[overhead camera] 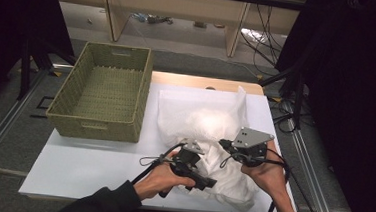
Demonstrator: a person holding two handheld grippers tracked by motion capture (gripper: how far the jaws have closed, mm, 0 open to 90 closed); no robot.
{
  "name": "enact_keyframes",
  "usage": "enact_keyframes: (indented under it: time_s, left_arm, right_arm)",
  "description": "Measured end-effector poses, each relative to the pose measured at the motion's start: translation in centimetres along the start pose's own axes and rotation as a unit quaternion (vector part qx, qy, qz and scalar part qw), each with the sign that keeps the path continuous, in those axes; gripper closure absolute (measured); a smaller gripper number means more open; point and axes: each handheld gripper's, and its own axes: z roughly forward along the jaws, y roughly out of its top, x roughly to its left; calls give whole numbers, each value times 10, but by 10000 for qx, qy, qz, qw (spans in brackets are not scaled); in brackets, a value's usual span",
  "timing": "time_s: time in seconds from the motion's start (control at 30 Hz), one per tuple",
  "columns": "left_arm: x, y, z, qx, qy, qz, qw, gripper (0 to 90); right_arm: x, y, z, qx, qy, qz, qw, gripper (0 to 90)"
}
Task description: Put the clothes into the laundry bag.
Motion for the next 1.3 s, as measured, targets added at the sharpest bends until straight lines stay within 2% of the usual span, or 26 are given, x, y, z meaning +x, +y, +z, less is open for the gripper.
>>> enact_keyframes:
  time_s: [0.07,0.1,0.13,0.17,0.2,0.27,0.3,0.37,0.47,0.5,0.53,0.57,0.6,0.63,0.73,0.77,0.83,0.9,0.97,1.03,1.07,1.13,1.2,1.23,1.27,1.3]
  left_arm:
    - [5,2,5,-60,54,-103,9999,498]
    - [15,6,15,-333,240,-320,9986,668]
    - [18,8,18,-451,449,-213,9977,714]
    - [25,12,16,-384,617,66,9973,756]
    - [28,17,17,-640,710,-176,9953,772]
    - [38,27,12,-786,850,-380,9926,784]
    - [43,34,8,-848,1005,-327,9908,785]
    - [48,44,6,-1140,1062,-536,9863,785]
    - [58,45,17,-1105,1406,-474,9827,757]
    - [62,42,23,-940,1471,-416,9838,740]
    - [66,39,26,-780,1373,-452,9864,707]
    - [68,37,28,-701,1226,-601,9882,665]
    - [69,35,24,-671,1165,-614,9890,626]
    - [66,33,19,-686,1130,-654,9891,589]
    - [55,29,-3,-388,1118,-436,9920,382]
    - [51,26,-12,-376,1090,-304,9929,348]
    - [41,20,-26,-386,1100,-304,9927,295]
    - [29,14,-32,-307,926,-216,9950,245]
    - [17,7,-30,-229,911,-60,9956,209]
    - [8,0,-21,-457,1033,86,9936,204]
    - [6,-2,-14,-381,905,125,9951,209]
    - [3,-4,1,-201,798,27,9966,169]
    - [1,-7,16,-203,890,-63,9958,155]
    - [3,-7,21,-163,930,35,9955,150]
    - [8,-7,25,14,965,271,9950,161]
    - [12,-6,27,69,1004,365,9943,259]
  right_arm:
    - [0,0,0,-6,17,4,10000,900]
    - [0,-1,-1,-13,-9,-19,10000,900]
    - [-1,-1,-2,-26,6,-21,10000,900]
    - [-1,0,-3,-47,0,-14,10000,900]
    - [0,0,-5,-57,20,7,10000,900]
    - [1,2,-8,-73,23,-27,10000,900]
    - [1,4,-10,-95,2,-42,9999,900]
    - [2,9,-14,-219,-18,-21,9998,900]
    - [4,11,-15,-209,21,-19,9998,900]
    - [4,10,-14,-168,37,-24,9998,900]
    - [4,9,-10,-122,24,-51,9999,900]
    - [5,7,-7,-60,43,-45,10000,900]
    - [6,3,-4,0,99,-21,9999,900]
    - [5,0,-1,11,111,-13,9999,900]
    - [0,-4,2,21,83,59,9999,900]
    - [0,-4,1,36,79,82,9999,900]
    - [-2,-5,0,32,45,100,9999,900]
    - [-4,-5,0,26,21,112,9999,900]
    - [-2,-4,0,36,41,122,9999,900]
    - [-1,-4,0,35,40,109,9999,900]
    - [-2,-3,1,28,26,112,9999,900]
    - [-2,-3,1,25,17,109,9999,900]
    - [-2,-5,1,34,13,114,9999,900]
    - [-3,-5,1,36,26,124,9999,900]
    - [-2,-5,2,22,48,162,9999,900]
    - [-3,-6,2,52,51,140,9999,900]
